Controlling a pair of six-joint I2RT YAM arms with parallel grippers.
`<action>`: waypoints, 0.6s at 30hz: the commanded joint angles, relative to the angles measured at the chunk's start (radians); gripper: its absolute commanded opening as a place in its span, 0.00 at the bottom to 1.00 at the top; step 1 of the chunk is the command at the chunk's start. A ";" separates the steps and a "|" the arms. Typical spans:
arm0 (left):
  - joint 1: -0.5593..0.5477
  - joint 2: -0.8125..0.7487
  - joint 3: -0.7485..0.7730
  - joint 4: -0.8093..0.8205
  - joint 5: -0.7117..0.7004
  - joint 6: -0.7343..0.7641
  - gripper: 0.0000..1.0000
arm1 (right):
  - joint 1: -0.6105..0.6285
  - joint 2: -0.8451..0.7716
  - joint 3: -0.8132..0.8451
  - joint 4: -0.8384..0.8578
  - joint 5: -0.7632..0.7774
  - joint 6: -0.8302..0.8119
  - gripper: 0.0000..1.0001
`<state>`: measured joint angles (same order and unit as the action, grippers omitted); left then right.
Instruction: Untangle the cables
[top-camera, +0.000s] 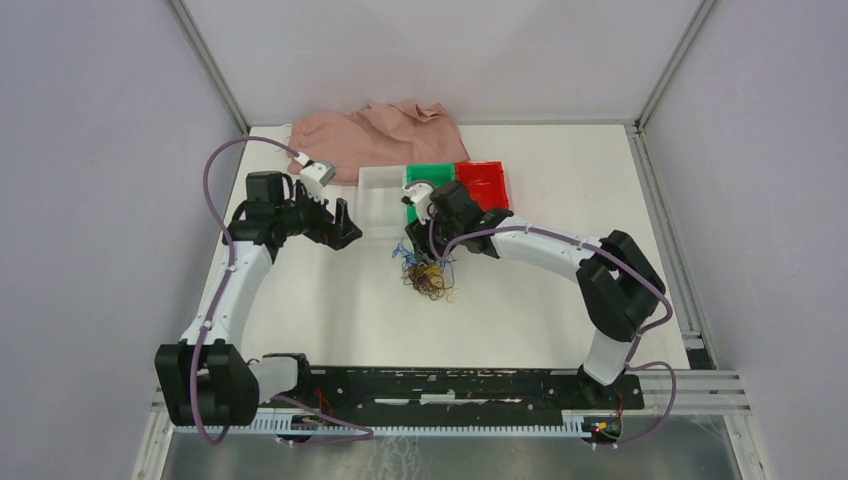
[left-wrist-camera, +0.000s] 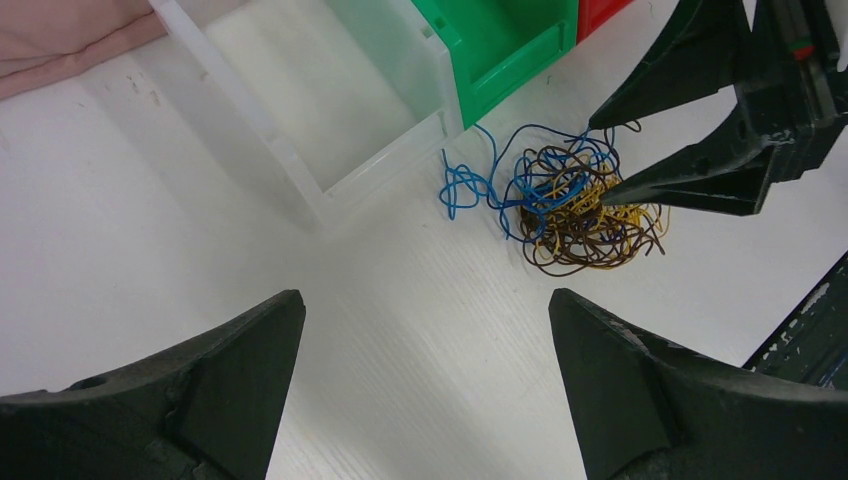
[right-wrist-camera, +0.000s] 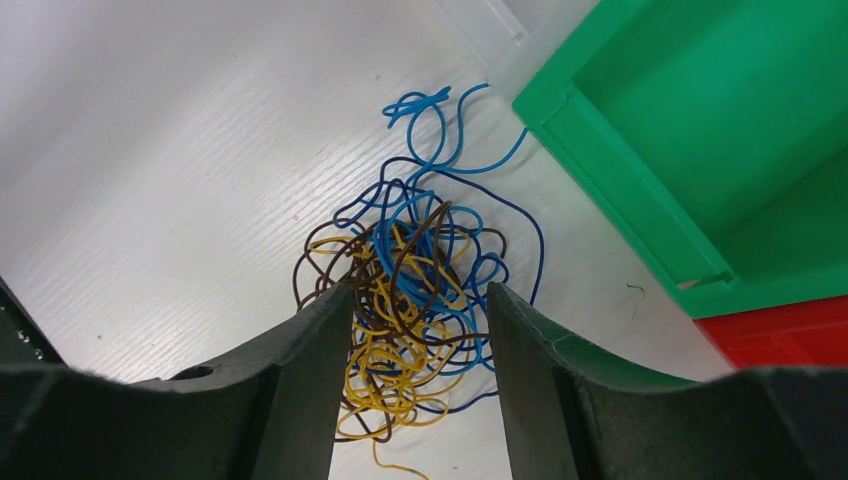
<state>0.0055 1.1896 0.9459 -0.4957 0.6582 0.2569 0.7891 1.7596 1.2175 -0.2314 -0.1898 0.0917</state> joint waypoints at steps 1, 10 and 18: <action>0.004 -0.033 0.017 -0.004 0.044 0.028 0.99 | -0.002 0.032 0.084 0.006 0.024 -0.042 0.57; 0.004 -0.039 0.006 -0.003 0.038 0.034 0.99 | -0.002 0.078 0.122 -0.023 0.012 -0.048 0.21; 0.004 -0.065 0.013 -0.004 0.062 0.024 0.99 | -0.002 0.016 0.136 -0.058 0.023 -0.047 0.00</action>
<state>0.0055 1.1667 0.9451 -0.5014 0.6662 0.2569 0.7891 1.8389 1.2961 -0.2836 -0.1776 0.0471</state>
